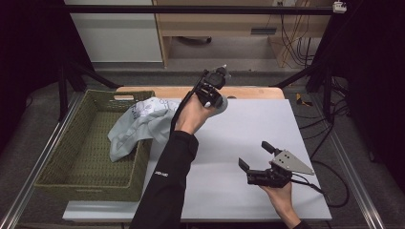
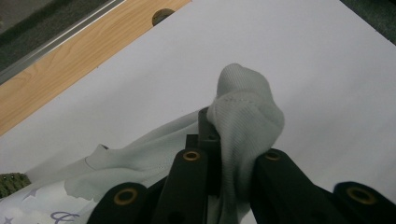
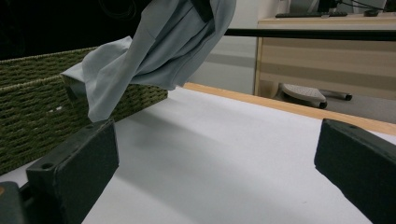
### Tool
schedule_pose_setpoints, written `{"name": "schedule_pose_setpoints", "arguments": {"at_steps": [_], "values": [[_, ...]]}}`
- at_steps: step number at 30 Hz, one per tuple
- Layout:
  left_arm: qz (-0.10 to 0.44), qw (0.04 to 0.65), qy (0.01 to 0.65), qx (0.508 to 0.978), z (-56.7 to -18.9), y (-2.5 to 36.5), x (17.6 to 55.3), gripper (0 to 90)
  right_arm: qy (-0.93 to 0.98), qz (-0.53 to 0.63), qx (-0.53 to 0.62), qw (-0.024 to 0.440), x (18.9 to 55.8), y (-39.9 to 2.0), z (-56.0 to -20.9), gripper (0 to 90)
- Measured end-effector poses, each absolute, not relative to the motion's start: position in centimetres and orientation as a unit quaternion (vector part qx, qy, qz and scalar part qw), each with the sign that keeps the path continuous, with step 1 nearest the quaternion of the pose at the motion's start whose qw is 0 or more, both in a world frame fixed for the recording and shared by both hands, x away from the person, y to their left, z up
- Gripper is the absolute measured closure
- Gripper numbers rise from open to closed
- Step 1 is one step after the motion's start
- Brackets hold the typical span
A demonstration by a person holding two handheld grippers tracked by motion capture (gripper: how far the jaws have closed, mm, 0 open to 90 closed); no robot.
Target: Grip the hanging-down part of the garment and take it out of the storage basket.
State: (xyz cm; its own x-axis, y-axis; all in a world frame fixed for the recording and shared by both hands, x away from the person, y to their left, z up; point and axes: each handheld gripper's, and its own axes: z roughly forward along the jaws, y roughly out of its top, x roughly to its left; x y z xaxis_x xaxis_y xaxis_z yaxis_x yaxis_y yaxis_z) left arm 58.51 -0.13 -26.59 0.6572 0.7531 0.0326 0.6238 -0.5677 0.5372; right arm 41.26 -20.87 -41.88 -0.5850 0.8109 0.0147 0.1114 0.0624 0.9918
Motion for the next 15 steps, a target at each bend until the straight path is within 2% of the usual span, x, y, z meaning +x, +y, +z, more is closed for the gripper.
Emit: {"name": "schedule_pose_setpoints", "arguments": {"at_steps": [15], "values": [[0.130,0.246,0.392,0.877,-25.94,0.04,58.27,84.9,0.661,0.597,0.353,0.287,41.60,-20.92,-41.43,0.3]]}}
